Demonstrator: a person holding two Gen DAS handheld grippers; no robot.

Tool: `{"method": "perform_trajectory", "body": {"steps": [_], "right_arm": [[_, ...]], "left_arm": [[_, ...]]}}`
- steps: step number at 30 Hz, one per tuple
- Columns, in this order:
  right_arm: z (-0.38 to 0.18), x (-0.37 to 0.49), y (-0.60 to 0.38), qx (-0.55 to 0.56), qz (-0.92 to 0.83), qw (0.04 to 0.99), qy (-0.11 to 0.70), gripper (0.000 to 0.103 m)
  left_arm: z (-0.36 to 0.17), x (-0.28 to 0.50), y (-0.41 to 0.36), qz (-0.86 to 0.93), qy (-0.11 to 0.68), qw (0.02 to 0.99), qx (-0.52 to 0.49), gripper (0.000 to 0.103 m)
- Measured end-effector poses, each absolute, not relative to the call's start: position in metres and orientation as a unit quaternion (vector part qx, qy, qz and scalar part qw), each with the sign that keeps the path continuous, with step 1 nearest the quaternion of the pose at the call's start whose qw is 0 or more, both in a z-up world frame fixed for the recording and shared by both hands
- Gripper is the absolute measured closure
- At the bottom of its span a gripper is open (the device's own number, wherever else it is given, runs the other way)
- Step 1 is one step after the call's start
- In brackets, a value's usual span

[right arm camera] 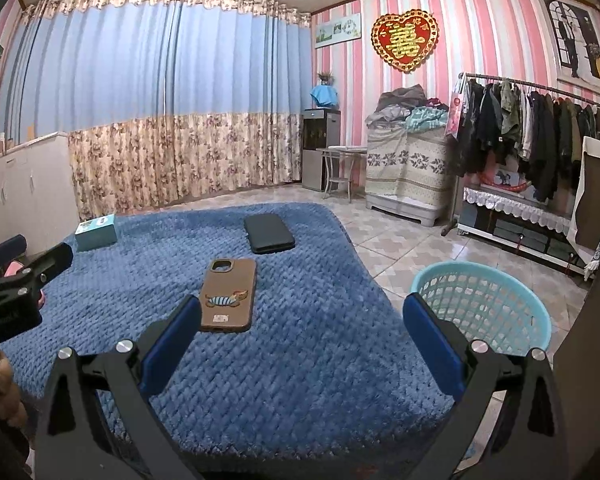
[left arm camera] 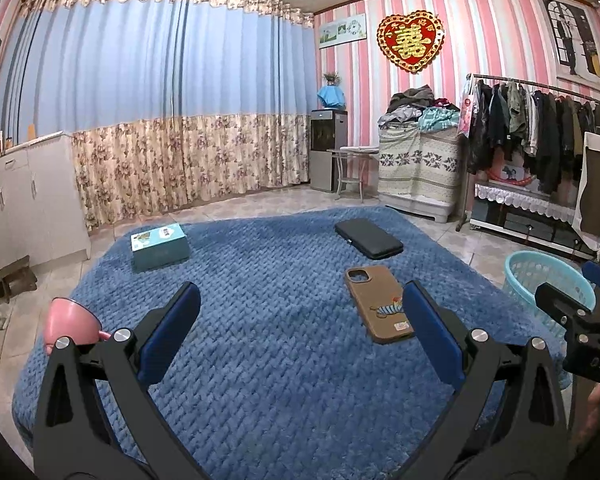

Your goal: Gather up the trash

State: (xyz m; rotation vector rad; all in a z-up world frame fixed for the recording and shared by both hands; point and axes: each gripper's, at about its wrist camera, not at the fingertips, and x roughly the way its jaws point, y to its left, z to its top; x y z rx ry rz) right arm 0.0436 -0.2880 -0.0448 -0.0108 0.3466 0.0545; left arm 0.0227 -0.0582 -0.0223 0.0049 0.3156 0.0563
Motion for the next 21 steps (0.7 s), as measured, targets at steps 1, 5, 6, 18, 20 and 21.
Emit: {"method": "perform_trajectory", "body": {"steps": [1,5,6,18,20,21], "right_arm": [[-0.0446,0.0434,-0.2882,-0.006,0.026,0.985,0.171,0.005],[-0.0451,0.0432,-0.2888,-0.005,0.025,0.985,0.171,0.005],[-0.0450,0.0433,-0.2890,-0.005,0.025,0.985,0.170,0.005],[-0.0442,0.0441,-0.2924,-0.003,0.019,0.985,0.171,0.005],[-0.0443,0.0444,-0.2928,-0.002,0.019,0.985,0.170,0.005],[-0.0442,0.0441,-0.2927,-0.002,0.019,0.985,0.171,0.005]], "left_arm": [[-0.0220,0.0227,-0.0584,0.027,0.157,0.987,0.003,0.005],[-0.0220,0.0217,-0.0582,0.023,0.157,0.987,0.001,0.005],[-0.0218,0.0211,-0.0584,0.022,0.156,0.987,0.001,0.005],[-0.0183,0.0221,-0.0557,0.025,0.154,0.988,0.001,0.005],[-0.0172,0.0228,-0.0554,0.025,0.154,0.988,0.000,0.005],[-0.0177,0.0226,-0.0552,0.025,0.154,0.988,0.001,0.005]]}}
